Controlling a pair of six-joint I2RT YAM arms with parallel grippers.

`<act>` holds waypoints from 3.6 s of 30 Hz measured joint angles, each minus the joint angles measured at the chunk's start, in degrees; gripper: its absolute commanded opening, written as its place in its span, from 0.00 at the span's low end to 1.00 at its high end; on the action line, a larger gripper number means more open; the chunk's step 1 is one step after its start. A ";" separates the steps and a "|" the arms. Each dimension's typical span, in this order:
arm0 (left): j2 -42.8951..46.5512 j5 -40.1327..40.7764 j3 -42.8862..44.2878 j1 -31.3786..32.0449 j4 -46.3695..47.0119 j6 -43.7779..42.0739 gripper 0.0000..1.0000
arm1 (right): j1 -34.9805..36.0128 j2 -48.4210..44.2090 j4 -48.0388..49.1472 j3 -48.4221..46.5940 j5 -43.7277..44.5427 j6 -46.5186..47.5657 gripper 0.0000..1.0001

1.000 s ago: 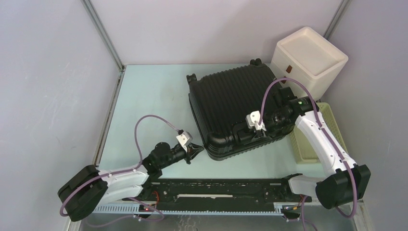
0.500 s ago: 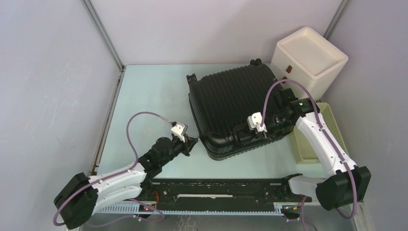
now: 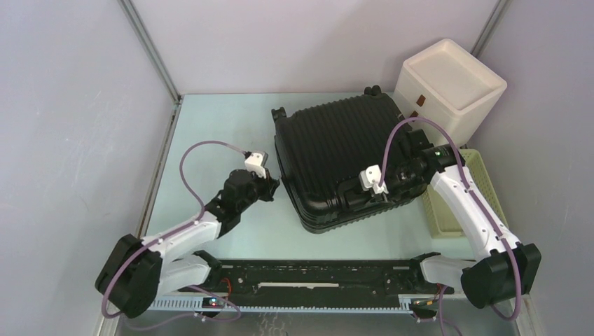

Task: Open, take out, and arrange the luggage
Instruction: Unzip the zipper of the luggage, then open the luggage at the center of the board.

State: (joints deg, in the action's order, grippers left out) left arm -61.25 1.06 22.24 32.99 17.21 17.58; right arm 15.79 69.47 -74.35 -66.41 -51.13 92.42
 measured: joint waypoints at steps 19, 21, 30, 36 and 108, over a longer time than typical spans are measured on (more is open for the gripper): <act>-22.32 0.63 24.26 -10.51 -9.97 -7.85 0.00 | 2.05 -0.66 1.31 0.04 2.40 -2.21 0.00; -23.76 0.39 26.49 -10.93 -11.47 -9.79 0.00 | 2.27 -0.74 1.42 0.04 2.67 -2.36 0.00; -29.44 -7.89 33.99 -14.86 -15.30 -21.29 0.00 | 3.37 -1.16 1.73 0.04 4.07 -2.29 0.00; -34.67 -17.40 39.93 -18.34 -17.97 -28.92 0.00 | 4.35 -1.16 2.19 0.04 4.52 -2.23 0.00; 12.74 -32.46 21.46 10.03 -9.40 -23.43 0.79 | -31.47 -27.74 4.33 13.68 -24.11 -23.78 1.00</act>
State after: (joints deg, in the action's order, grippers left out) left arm -48.51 -31.40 43.70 43.03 7.81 -5.85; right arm -15.68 41.74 -70.02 -52.73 -75.24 68.64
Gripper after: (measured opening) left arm 0.797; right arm 0.998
